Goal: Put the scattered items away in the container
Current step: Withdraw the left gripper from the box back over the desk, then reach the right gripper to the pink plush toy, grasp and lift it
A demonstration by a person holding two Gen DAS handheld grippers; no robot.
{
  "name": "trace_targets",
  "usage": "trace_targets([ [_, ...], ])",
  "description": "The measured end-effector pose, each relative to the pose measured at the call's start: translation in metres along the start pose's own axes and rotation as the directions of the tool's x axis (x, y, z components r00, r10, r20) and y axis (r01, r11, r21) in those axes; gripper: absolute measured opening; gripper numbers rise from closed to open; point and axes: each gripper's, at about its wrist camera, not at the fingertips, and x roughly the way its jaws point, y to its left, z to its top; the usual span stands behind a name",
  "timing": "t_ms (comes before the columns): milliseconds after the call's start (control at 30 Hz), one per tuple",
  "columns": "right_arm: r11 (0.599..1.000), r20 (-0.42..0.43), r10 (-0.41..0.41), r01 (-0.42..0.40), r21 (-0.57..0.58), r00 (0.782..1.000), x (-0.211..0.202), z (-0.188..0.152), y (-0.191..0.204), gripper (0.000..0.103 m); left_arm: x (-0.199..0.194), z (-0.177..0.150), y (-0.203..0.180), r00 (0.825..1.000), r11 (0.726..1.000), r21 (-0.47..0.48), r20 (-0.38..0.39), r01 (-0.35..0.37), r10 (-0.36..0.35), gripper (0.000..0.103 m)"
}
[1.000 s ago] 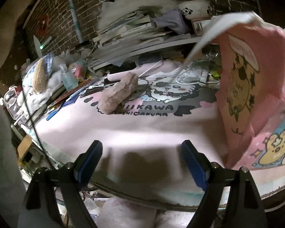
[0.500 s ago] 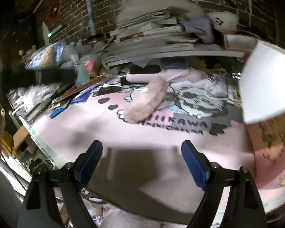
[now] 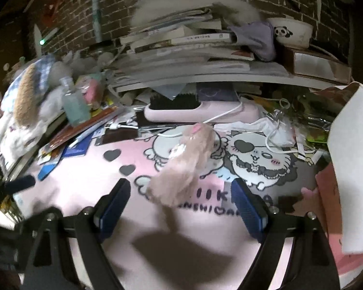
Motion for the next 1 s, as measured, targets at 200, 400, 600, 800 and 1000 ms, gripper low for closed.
trace_targets([
  [200,0.999,-0.044,-0.015,0.017,0.032,0.999,0.024,0.01,-0.007,0.083,0.004,0.0,-0.003,0.999,0.999,0.0,0.008,0.04,-0.04,0.093],
  [400,0.998,-0.113,0.011,-0.004,0.057,0.994,0.044,0.016,-0.012,0.083,0.008,-0.001,-0.004,0.998,0.998,-0.007,0.0,0.055,-0.055,0.093],
  [600,1.0,-0.108,-0.006,0.009,0.027,0.994,0.044,0.016,-0.01,0.062,0.007,-0.001,-0.004,0.998,0.998,-0.01,-0.001,0.062,-0.062,0.093],
  [800,1.0,-0.101,-0.014,0.013,-0.008,0.995,0.041,0.014,-0.008,0.034,0.004,-0.002,-0.007,0.998,0.998,-0.013,0.005,0.069,-0.069,0.093],
  [1000,0.999,-0.073,-0.019,0.017,-0.028,0.997,0.032,0.012,-0.005,0.029,0.002,-0.003,-0.008,0.998,0.997,-0.016,0.003,0.07,-0.07,0.093],
])
